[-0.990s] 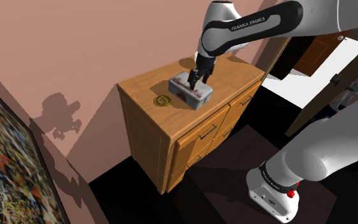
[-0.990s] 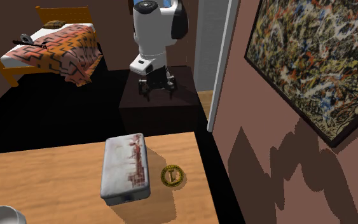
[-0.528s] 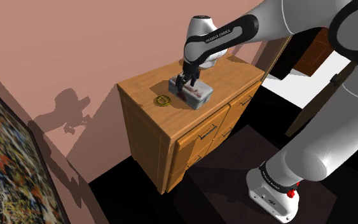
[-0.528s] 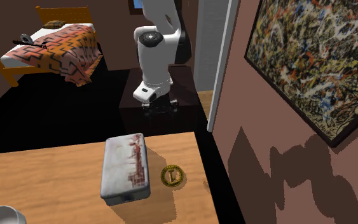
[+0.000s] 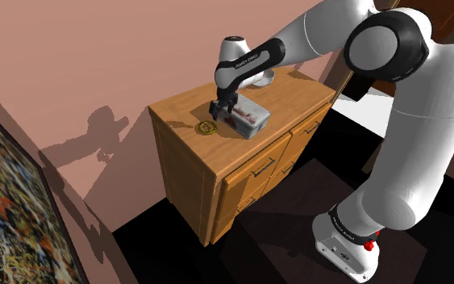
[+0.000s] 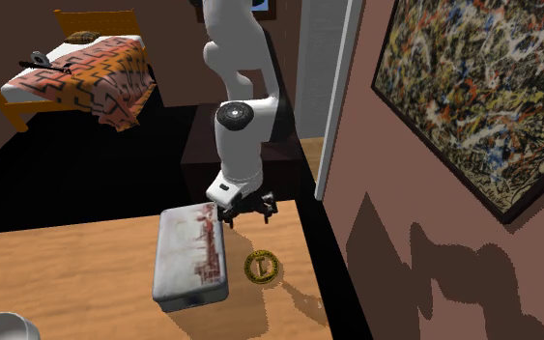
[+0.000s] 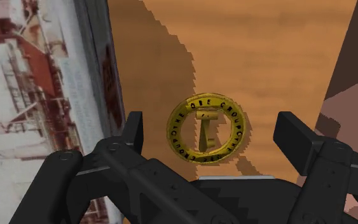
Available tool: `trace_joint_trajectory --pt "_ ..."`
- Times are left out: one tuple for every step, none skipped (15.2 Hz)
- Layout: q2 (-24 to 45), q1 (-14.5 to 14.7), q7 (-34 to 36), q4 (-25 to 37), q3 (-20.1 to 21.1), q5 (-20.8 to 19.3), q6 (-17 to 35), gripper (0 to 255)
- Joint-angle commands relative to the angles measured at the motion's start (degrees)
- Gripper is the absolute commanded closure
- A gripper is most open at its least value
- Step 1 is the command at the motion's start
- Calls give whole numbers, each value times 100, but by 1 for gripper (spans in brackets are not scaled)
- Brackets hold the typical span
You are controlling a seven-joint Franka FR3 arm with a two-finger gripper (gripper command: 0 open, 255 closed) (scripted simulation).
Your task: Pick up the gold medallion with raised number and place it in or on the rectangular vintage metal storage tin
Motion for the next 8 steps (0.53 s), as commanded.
trace_joint_trajectory --pt "457 41 46 455 -20 -47 10 0" --pt "689 58 58 693 -32 -66 8 0" --pt "923 74 70 942 -44 -83 -3 0" --pt "1159 89 80 1201 -55 -99 -23 0" --pt "1400 105 89 1474 -67 -113 -51 0" --pt "1645 120 96 1760 -78 -125 -89 0" --pt "1723 125 98 1853 -82 -128 -103 0" --pt "1778 127 99 1862 -84 -130 -57 0"
